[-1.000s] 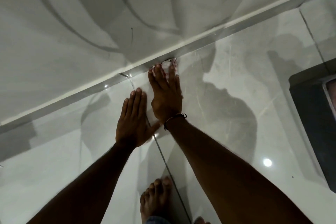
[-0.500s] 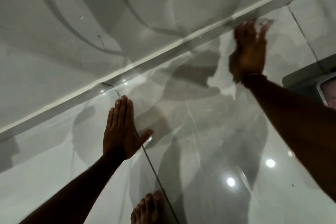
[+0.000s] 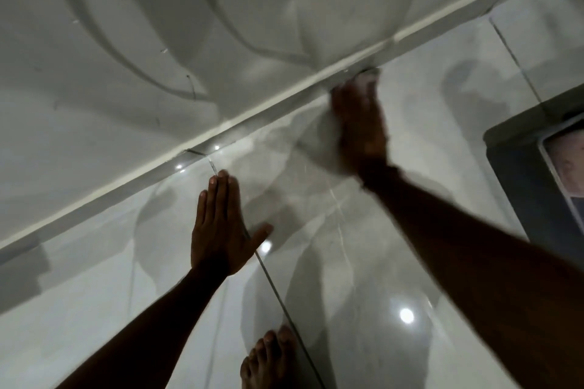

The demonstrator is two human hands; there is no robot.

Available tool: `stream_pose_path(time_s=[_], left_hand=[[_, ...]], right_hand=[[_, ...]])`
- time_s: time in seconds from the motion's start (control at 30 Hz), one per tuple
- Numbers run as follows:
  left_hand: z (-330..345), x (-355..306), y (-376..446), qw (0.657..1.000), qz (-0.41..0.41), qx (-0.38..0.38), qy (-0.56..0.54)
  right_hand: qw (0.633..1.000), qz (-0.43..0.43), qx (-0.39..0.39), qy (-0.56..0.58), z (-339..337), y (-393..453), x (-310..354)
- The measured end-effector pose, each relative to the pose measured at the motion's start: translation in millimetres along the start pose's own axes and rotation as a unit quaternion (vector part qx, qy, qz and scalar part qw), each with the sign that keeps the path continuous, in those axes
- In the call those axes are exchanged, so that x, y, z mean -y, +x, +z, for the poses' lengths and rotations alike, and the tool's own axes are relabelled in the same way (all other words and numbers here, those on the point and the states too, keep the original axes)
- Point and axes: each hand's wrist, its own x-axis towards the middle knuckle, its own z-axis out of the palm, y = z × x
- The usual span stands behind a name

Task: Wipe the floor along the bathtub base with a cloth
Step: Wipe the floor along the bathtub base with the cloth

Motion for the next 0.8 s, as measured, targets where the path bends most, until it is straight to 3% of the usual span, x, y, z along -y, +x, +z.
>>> stream_pose_path(time_s=[0.13, 0.23, 0.33, 0.5, 0.7, 0.8], left_hand=[[-1, 2, -1, 1.000, 0.017, -0.009, -0.002], [1, 5, -3, 0.999, 0.043, -0.028, -0.001], [2, 6, -1, 0.999, 0.032, -0.002, 0.006], [1, 5, 1, 1.000, 0.013, 0.019, -0.005], [2, 5, 0, 1.000, 0.019, 0.003, 0.005], [3, 4, 0, 1.000, 0.011, 0.001, -0.005]], right_hand=[[0.995, -0.074, 0.007, 0.066, 56, -53, 112], [0.987, -0.142, 0.033, 0.070, 68, -71, 151], [0.983, -0.177, 0.043, 0.033, 63, -58, 124], [0.997, -0.025, 0.048, 0.058, 52, -51, 113], [0.985, -0.133, 0.100, 0.040, 60, -59, 134], [0.992, -0.104, 0.072, 0.013, 49, -53, 111]])
